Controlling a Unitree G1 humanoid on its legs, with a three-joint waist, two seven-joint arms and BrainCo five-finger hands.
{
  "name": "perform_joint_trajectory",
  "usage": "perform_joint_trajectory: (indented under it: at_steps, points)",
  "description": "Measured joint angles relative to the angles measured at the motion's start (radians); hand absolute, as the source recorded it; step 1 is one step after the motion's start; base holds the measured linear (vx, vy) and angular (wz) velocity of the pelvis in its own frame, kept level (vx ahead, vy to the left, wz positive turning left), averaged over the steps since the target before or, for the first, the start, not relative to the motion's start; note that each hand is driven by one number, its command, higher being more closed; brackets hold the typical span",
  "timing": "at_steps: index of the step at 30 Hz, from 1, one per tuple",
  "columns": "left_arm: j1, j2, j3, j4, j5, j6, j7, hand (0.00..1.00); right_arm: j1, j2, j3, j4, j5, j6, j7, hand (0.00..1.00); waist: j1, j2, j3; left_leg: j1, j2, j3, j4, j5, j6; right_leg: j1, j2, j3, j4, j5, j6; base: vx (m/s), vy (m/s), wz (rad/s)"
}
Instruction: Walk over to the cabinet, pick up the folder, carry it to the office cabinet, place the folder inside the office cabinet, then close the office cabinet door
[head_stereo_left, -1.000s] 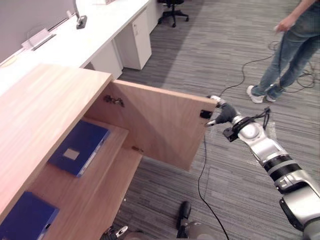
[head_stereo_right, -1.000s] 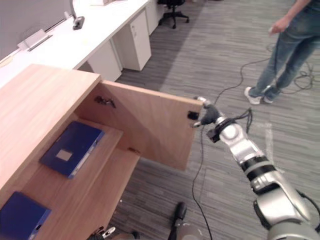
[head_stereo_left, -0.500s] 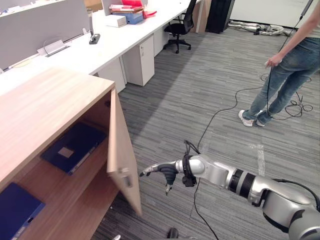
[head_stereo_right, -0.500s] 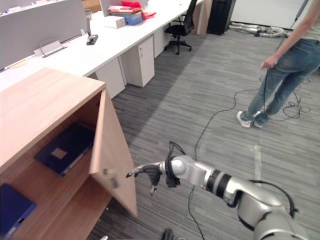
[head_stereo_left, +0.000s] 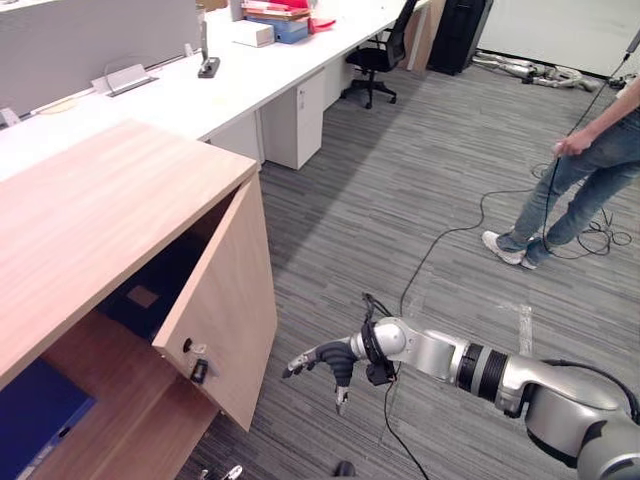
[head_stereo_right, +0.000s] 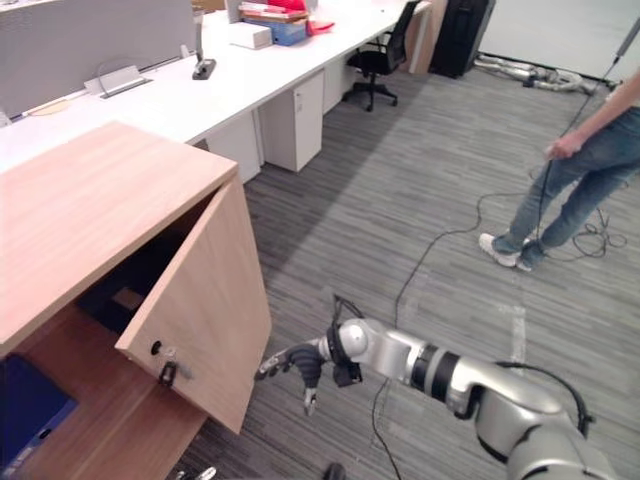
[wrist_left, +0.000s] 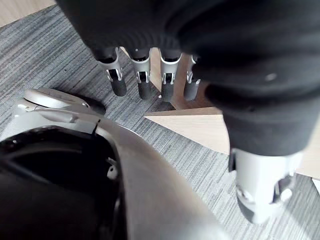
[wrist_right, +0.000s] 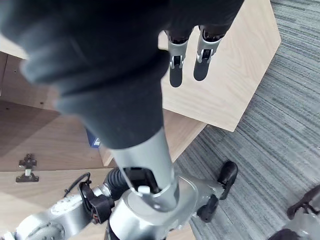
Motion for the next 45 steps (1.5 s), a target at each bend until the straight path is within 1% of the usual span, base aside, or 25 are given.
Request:
perform_joint_trajectory:
  at_steps: [2,4,5,7,8,10,12,14,15,17,18,20,22,24,26,27,28,30,35,36,38,39,40,42,45]
  points:
    - [-0.01,0.004,-0.006,0.0,-0.006,0.001,0.0,0.0,0.052,0.065,-0.065,0.13,-0.043,-0.003,-0.028,0.0,0.002,0.001,0.016,-0.072,0.001,0.011,0.112,-0.035,0.013,0.001,-0.012,-0.036,0.003,-0.004,0.003,-0.01,0.061,0.51]
    - [-0.043,0.01,-0.024,0.001,-0.018,0.003,0.003,0.0,0.132,0.134,-0.186,0.373,-0.154,0.0,-0.09,0.0,0.008,0.008,0.053,-0.162,0.039,0.195,0.259,-0.076,0.081,0.014,-0.035,-0.14,0.019,-0.027,0.015,-0.07,0.054,1.19]
    - [-0.046,0.011,-0.024,0.001,-0.02,0.003,0.005,0.0,0.146,0.158,-0.22,0.434,-0.185,0.001,-0.115,0.0,0.017,0.007,0.063,-0.163,0.059,0.235,0.274,-0.082,0.093,0.018,-0.037,-0.154,0.024,-0.032,0.016,-0.03,0.038,0.93]
    - [-0.056,0.01,-0.024,0.004,-0.024,0.016,0.023,0.0,0.187,0.251,-0.371,0.645,-0.38,0.003,-0.256,0.0,0.024,0.015,0.098,-0.159,0.099,0.328,0.279,-0.067,0.075,0.042,-0.056,-0.23,0.032,-0.046,0.034,0.0,0.045,1.0]
    - [-0.056,0.006,-0.024,0.004,-0.024,0.017,0.026,0.0,0.197,0.271,-0.414,0.692,-0.41,0.002,-0.282,0.0,0.024,0.017,0.099,-0.158,0.09,0.323,0.264,-0.057,0.064,0.046,-0.066,-0.247,0.033,-0.048,0.041,0.02,0.103,1.09]
    - [-0.065,0.006,-0.025,0.019,-0.023,0.015,0.042,0.0,0.248,0.342,-0.607,0.836,-0.504,0.011,-0.37,0.0,0.022,0.018,0.099,-0.147,0.024,0.265,0.192,-0.025,0.06,0.068,-0.117,-0.327,0.046,-0.059,0.07,0.09,0.162,1.24]
    - [-0.091,0.01,-0.029,0.069,-0.012,0.017,0.047,0.0,0.344,0.378,-0.903,0.926,-0.512,0.039,-0.446,0.0,-0.002,0.029,0.092,-0.111,-0.061,0.166,0.111,-0.001,0.083,0.109,-0.21,-0.447,0.139,-0.108,0.13,0.17,0.194,1.79]
    - [-0.102,0.012,-0.035,0.092,0.002,0.016,0.049,0.0,0.404,0.379,-1.063,0.95,-0.495,0.067,-0.485,0.0,-0.01,0.035,0.088,-0.071,-0.11,0.126,0.055,0.042,0.101,0.127,-0.303,-0.502,0.266,-0.15,0.153,0.23,0.245,1.27]
    - [-0.114,0.015,-0.043,0.12,0.008,0.017,0.049,0.0,0.436,0.371,-1.149,0.95,-0.48,0.076,-0.508,0.0,-0.015,0.041,0.084,-0.048,-0.149,0.097,0.025,0.056,0.121,0.12,-0.376,-0.504,0.374,-0.16,0.157,0.27,0.314,0.95]
    - [-0.131,0.03,-0.066,0.155,0.013,0.017,0.055,0.0,0.463,0.369,-1.274,0.948,-0.422,0.081,-0.54,0.0,-0.04,0.047,0.081,-0.038,-0.199,0.029,0.01,0.066,0.144,0.071,-0.481,-0.416,0.584,-0.159,0.118,0.25,0.334,1.15]
    - [-0.162,0.042,-0.093,0.164,0.013,0.017,0.067,0.0,0.493,0.378,-1.37,0.943,-0.373,0.086,-0.571,0.0,-0.058,0.052,0.086,-0.029,-0.217,-0.044,0.01,0.069,0.159,0.009,-0.504,-0.265,0.689,-0.19,0.115,0.17,0.229,1.49]
    - [-0.2,0.042,-0.112,0.164,0.027,0.005,0.082,0.0,0.561,0.41,-1.422,0.915,-0.297,0.09,-0.602,0.0,-0.072,0.06,0.087,-0.032,-0.216,-0.153,0.015,0.07,0.159,-0.007,-0.429,-0.075,0.63,-0.245,0.154,0.16,0.105,1.8]
    - [-0.24,0.043,-0.113,0.208,0.062,-0.017,0.096,0.0,0.638,0.465,-1.454,0.849,-0.223,0.07,-0.625,0.0,-0.088,0.055,0.084,-0.038,-0.229,-0.288,0.032,0.067,0.152,-0.007,-0.354,0.134,0.529,-0.253,0.161,0.12,-0.072,1.83]
    - [-0.253,0.044,-0.111,0.242,0.089,-0.026,0.113,0.0,0.642,0.482,-1.493,0.84,-0.192,0.07,-0.629,0.0,-0.092,0.043,0.073,-0.044,-0.243,-0.362,0.045,0.058,0.133,-0.002,-0.329,0.228,0.472,-0.254,0.172,0.05,-0.204,1.38]
    - [-0.247,0.052,-0.099,0.27,0.097,-0.027,0.128,0.0,0.646,0.504,-1.527,0.841,-0.172,0.07,-0.631,0.0,-0.086,0.017,0.064,-0.042,-0.258,-0.403,0.057,0.045,0.11,0.015,-0.33,0.234,0.396,-0.229,0.204,0.03,-0.298,0.88]
    - [-0.24,0.063,-0.089,0.279,0.097,-0.027,0.133,0.0,0.647,0.523,-1.526,0.841,-0.158,0.07,-0.633,0.0,-0.085,-0.01,0.058,-0.041,-0.268,-0.413,0.061,0.033,0.094,0.02,-0.333,0.222,0.361,-0.189,0.221,0.01,-0.299,0.33]
    - [-0.233,0.062,-0.072,0.299,0.097,-0.025,0.136,0.0,0.646,0.53,-1.526,0.843,-0.151,0.07,-0.633,0.0,-0.08,-0.021,0.055,-0.042,-0.26,-0.415,0.066,0.013,0.075,0.039,-0.334,0.207,0.343,-0.223,0.245,0.04,-0.448,0.17]
    - [-0.226,0.044,-0.034,0.338,0.076,-0.024,0.15,0.0,0.641,0.531,-1.524,0.843,-0.149,0.067,-0.633,0.0,-0.079,-0.001,0.045,-0.059,-0.195,-0.422,0.085,-0.006,0.047,0.072,-0.262,0.183,0.277,-0.253,0.223,0.06,-0.393,0.03]
    - [-0.223,0.043,-0.012,0.359,0.019,-0.028,0.167,0.0,0.653,0.517,-1.506,0.867,-0.148,0.052,-0.638,0.0,-0.084,-0.006,0.045,-0.073,-0.11,-0.483,0.079,0.004,-0.009,0.118,-0.168,0.079,0.256,-0.272,0.176,0.01,-0.26,0.5]
    - [-0.222,0.045,-0.012,0.359,0.001,-0.028,0.172,0.0,0.654,0.517,-1.506,0.875,-0.146,0.046,-0.642,0.0,-0.087,-0.01,0.047,-0.097,-0.101,-0.449,0.081,0.025,-0.011,0.124,-0.167,0.041,0.251,-0.272,0.172,-0.04,-0.126,0.91]
    - [-0.222,0.045,-0.009,0.359,-0.018,-0.03,0.18,0.0,0.655,0.513,-1.505,0.895,-0.146,0.042,-0.643,0.0,-0.091,-0.014,0.054,-0.141,-0.055,-0.236,0.12,0.042,0.032,0.137,-0.171,-0.021,0.239,-0.27,0.159,-0.07,-0.071,0.94]
    - [-0.22,0.041,-0.002,0.359,-0.022,-0.03,0.187,0.0,0.656,0.507,-1.497,0.904,-0.146,0.042,-0.643,0.0,-0.091,-0.013,0.056,-0.179,-0.008,-0.033,0.214,0.014,0.061,0.149,-0.177,-0.056,0.236,-0.273,0.154,-0.05,0.012,0.72]
    - [-0.21,0.04,0.001,0.359,-0.022,-0.03,0.188,0.0,0.66,0.501,-1.478,0.905,-0.146,0.042,-0.642,0.0,-0.089,-0.013,0.059,-0.186,0.008,0.078,0.26,-0.008,0.066,0.161,-0.185,-0.072,0.236,-0.274,0.155,-0.03,0.087,0.67]
    - [-0.198,0.043,0.003,0.358,-0.025,-0.033,0.188,0.0,0.661,0.503,-1.472,0.903,-0.146,0.041,-0.642,0.0,-0.079,-0.015,0.073,-0.202,-0.005,0.146,0.287,-0.005,0.072,0.17,-0.206,-0.088,0.239,-0.284,0.166,0.0,0.135,0.44]
    - [-0.203,0.056,0.001,0.357,-0.022,-0.033,0.187,0.0,0.654,0.515,-1.49,0.902,-0.136,0.042,-0.641,0.0,-0.091,-0.034,0.084,-0.218,-0.093,0.142,0.192,0.064,0.125,0.166,-0.242,-0.108,0.204,-0.289,0.167,-0.02,0.198,0.78]
